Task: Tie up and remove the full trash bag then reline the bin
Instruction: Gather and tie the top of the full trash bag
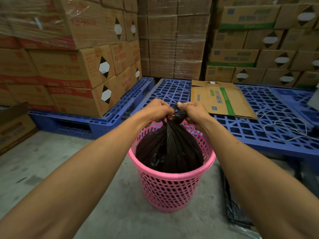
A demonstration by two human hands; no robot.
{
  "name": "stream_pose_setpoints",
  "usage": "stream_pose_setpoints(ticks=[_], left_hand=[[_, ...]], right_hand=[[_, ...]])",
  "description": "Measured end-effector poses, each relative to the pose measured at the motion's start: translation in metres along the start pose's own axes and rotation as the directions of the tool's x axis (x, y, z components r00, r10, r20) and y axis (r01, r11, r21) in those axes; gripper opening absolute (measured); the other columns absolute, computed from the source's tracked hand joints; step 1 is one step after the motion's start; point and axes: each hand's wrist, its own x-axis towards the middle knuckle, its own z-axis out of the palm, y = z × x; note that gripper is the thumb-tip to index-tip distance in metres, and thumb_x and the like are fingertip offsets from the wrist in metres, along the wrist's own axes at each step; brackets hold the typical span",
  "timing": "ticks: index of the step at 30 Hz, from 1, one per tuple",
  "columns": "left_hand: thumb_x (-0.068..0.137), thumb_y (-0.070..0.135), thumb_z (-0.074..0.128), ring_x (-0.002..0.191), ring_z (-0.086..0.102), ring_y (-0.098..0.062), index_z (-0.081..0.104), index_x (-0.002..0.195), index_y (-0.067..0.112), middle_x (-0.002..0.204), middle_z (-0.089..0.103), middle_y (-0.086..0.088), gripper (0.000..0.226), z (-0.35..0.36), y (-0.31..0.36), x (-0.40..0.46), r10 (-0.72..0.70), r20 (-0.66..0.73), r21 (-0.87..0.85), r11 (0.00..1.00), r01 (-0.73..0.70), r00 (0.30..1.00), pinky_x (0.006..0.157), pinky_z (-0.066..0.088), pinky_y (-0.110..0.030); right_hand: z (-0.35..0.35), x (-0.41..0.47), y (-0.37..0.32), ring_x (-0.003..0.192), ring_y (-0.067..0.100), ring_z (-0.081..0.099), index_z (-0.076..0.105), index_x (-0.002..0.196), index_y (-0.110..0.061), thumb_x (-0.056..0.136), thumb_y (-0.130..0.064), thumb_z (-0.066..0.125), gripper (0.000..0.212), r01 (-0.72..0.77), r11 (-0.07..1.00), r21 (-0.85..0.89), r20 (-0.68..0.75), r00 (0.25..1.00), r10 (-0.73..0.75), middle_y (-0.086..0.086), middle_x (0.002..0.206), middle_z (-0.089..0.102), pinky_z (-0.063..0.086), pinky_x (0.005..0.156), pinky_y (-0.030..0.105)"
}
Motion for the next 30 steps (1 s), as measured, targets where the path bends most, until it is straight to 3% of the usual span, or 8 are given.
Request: stream_pose_setpoints(ticks=[3,6,9,11,13,16,25,30], left_hand=[[0.082,0.020,0.072,0.076,0.063,-0.023,0.059,0.117,0.016,0.089,0.069,-0.009,0.037,0.005,-0.006,0.003,0.208,-0.040,0.309,0.933,-0.186,0.977,0.065,0.048,-0.036],[0.090,0.023,0.060,0.081,0.066,-0.025,0.072,0.109,0.019,0.088,0.072,-0.005,0.022,0.014,-0.013,0.004,0.473,-0.032,0.610,0.707,-0.358,0.880,0.068,0.053,-0.038],[0.093,0.023,0.051,0.075,0.065,-0.028,0.073,0.094,0.013,0.081,0.070,-0.008,0.025,0.017,-0.007,0.002,0.437,0.021,0.695,0.640,-0.327,0.899,0.059,0.050,-0.035],[0.095,0.023,0.050,0.059,0.055,-0.024,0.059,0.078,0.009,0.067,0.057,-0.007,0.024,0.020,0.011,-0.003,0.199,-0.023,0.569,0.809,-0.151,0.980,0.049,0.036,-0.028],[0.094,0.019,0.045,0.040,0.036,-0.014,0.046,0.070,0.014,0.052,0.045,-0.001,0.025,0.021,0.025,-0.004,-0.127,0.018,0.123,0.985,0.124,0.992,0.040,0.025,-0.020],[0.086,0.013,0.036,0.042,0.020,-0.011,0.037,0.062,0.018,0.046,0.043,0.001,0.025,0.016,0.023,0.000,-0.340,0.180,-0.306,0.872,0.381,0.923,0.042,0.016,-0.021],[0.098,0.011,0.030,0.060,0.039,-0.017,0.037,0.066,0.015,0.053,0.035,0.000,0.033,0.008,0.018,0.006,-0.423,0.144,-0.590,0.688,0.421,0.894,0.059,0.038,-0.026],[0.100,0.011,0.037,0.059,0.041,-0.015,0.042,0.073,0.012,0.064,0.040,-0.002,0.028,0.010,0.018,0.004,-0.367,0.150,-0.533,0.752,0.388,0.918,0.058,0.041,-0.025]], right_hand=[[0.000,0.003,0.001,0.033,0.011,0.030,0.061,0.078,-0.008,0.092,-0.025,0.071,0.025,-0.120,0.992,-0.049,-0.035,0.992,0.119,0.003,0.050,0.041,0.024,0.035,0.019],[-0.003,0.003,0.001,0.037,0.013,0.031,0.057,0.076,-0.009,0.091,-0.019,0.069,0.022,-0.177,0.978,-0.110,-0.006,0.984,0.178,0.006,0.052,0.042,0.025,0.036,0.021],[-0.007,-0.001,0.000,0.046,0.016,0.039,0.066,0.084,-0.007,0.086,-0.018,0.060,0.013,-0.092,0.981,-0.172,0.029,0.995,0.099,0.013,0.068,0.050,0.031,0.047,0.030],[-0.008,-0.002,-0.001,0.053,0.016,0.045,0.068,0.104,0.000,0.090,-0.017,0.054,0.027,0.008,0.986,-0.164,0.052,0.999,0.001,0.014,0.076,0.054,0.037,0.056,0.034],[-0.007,-0.003,-0.005,0.058,0.015,0.054,0.067,0.114,-0.008,0.097,-0.021,0.051,0.027,0.072,0.992,-0.104,0.097,0.993,-0.062,0.011,0.082,0.060,0.042,0.060,0.034],[-0.010,-0.006,-0.011,0.066,0.016,0.060,0.066,0.116,-0.015,0.100,-0.034,0.052,0.029,0.097,0.995,0.000,0.149,0.984,-0.096,0.009,0.104,0.065,0.047,0.059,0.029],[-0.032,-0.023,-0.012,0.080,0.020,0.064,0.074,0.115,-0.015,0.088,-0.039,0.074,0.037,0.181,0.983,0.022,0.249,0.951,-0.180,0.005,0.109,0.074,0.053,0.068,0.031],[-0.030,-0.022,-0.015,0.066,0.006,0.069,0.076,0.112,-0.009,0.082,-0.013,0.082,0.031,0.308,0.932,-0.191,0.265,0.930,-0.253,0.002,0.090,0.075,0.053,0.067,0.018]])
